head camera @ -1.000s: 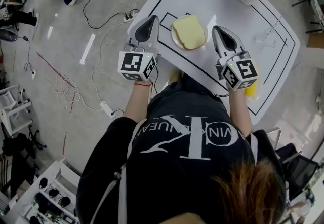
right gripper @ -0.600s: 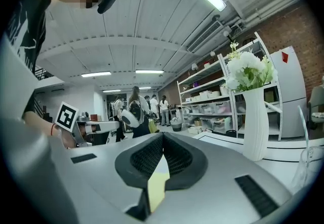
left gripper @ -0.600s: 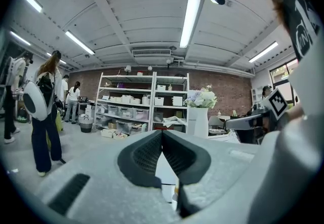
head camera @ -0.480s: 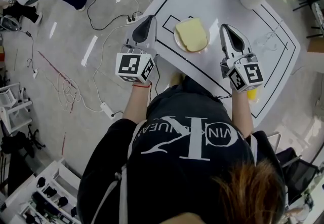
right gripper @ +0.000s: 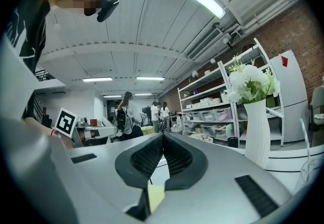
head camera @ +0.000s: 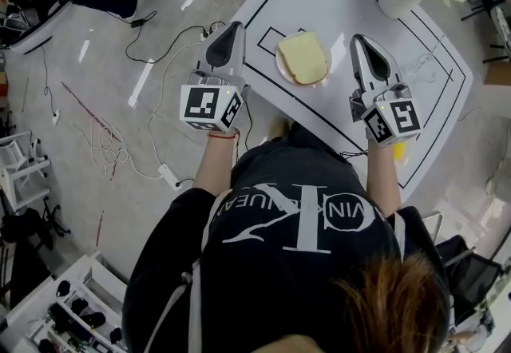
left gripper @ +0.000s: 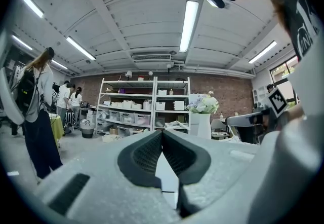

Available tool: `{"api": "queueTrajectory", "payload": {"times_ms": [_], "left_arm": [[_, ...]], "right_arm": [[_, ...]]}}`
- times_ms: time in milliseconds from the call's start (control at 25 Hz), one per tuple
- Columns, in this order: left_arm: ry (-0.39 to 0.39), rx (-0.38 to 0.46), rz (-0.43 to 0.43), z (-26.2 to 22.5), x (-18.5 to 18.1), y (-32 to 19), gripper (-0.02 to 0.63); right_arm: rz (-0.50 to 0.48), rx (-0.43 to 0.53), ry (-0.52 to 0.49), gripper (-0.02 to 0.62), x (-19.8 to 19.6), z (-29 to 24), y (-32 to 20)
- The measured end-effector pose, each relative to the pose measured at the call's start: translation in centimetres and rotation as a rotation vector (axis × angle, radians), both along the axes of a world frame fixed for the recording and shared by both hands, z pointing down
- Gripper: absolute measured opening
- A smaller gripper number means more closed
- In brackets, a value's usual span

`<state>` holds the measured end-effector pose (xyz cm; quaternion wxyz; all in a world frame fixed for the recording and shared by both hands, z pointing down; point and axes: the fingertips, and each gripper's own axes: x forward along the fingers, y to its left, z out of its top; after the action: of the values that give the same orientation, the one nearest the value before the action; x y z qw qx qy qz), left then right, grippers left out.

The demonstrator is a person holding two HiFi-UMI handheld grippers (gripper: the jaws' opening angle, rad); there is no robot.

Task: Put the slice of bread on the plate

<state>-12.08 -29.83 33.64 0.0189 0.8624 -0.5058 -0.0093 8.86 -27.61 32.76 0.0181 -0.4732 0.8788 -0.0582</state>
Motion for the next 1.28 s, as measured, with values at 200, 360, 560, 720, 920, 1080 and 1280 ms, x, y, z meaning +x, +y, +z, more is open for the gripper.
{"api": "queueTrajectory", "payload": {"times_ms": [200, 360, 560, 720, 920, 1080, 1280], "left_arm": [[0.000, 0.013, -0.005, -0.49, -0.15, -0.05, 0.005], [-0.001, 0.017, -0.006, -0.61, -0.30, -0.06, 0.005], [0.001, 0.018, -0.010, -0.61, -0.50, -0.08, 0.005], [0.002, 0.015, -0.013, -0.57, -0.64, -0.11, 0.004], [0.003, 0.012, -0.017, -0.45, -0.78, -0.02, 0.005], [0.002, 0.009, -0.015, -0.33, -0.67, -0.02, 0.005], [0.000, 0.004, -0.014, -0.20, -0.55, 0.04, 0.005]], "right_arm": [[0.000, 0.010, -0.002, 0.002, 0.07, -0.43, -0.09], [0.003, 0.011, 0.000, 0.002, 0.06, -0.41, -0.13], [0.009, 0.009, -0.002, 0.002, 0.08, -0.35, -0.28], [0.021, 0.008, -0.017, 0.000, 0.17, -0.38, -0.42], [0.015, 0.005, -0.005, 0.000, 0.07, -0.28, -0.40], [0.008, 0.000, 0.005, 0.001, 0.05, -0.11, -0.37], [0.016, -0.012, 0.001, 0.002, 0.18, -0.01, -0.39]]}}
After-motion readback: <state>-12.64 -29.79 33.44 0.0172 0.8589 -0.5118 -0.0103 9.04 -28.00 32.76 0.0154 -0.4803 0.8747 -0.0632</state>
